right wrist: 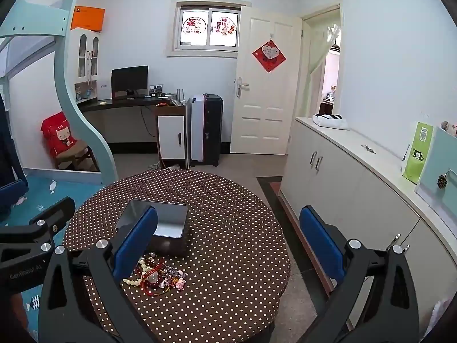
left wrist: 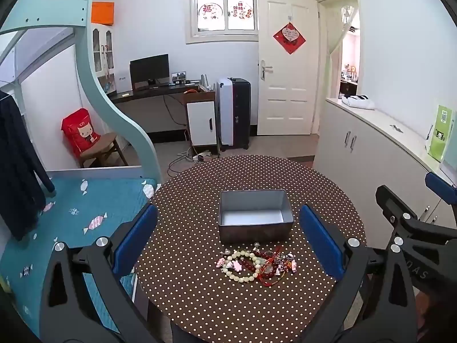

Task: Organize jewelry

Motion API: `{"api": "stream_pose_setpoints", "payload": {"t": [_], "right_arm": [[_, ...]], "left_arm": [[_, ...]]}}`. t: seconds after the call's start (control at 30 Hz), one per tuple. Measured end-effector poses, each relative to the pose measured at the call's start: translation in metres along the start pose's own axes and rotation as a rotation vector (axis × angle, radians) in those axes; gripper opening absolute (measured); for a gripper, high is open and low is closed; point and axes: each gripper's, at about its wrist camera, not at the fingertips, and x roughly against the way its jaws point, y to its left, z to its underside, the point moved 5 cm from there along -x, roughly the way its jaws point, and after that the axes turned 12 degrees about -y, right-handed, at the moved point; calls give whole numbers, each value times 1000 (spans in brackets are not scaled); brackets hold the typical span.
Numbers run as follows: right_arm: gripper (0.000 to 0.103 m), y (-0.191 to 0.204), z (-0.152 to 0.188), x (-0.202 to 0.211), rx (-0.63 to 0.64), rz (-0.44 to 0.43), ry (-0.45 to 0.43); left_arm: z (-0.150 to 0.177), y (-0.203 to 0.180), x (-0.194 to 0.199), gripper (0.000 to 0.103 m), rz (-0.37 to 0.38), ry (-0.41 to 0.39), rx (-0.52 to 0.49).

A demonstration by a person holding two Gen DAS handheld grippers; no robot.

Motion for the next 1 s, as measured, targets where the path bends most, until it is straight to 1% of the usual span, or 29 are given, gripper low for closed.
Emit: {"api": "stream_pose_setpoints", "payload": {"t": [0.1, 0.23, 0.47, 1.0], "right_arm": [[96, 1, -2, 3, -6, -9, -2], [96, 3, -3, 2, -5, -3, 3], [96, 5, 0, 0, -7, 0, 17], [96, 8, 1, -2, -14, -6, 28]], "left_arm": [[0, 1, -1, 98, -5, 10, -2], [2, 2, -2, 98, 11, 17, -5], [2, 0, -5, 98, 12, 29, -10], [1, 1, -4, 98, -4, 26, -8]]}}
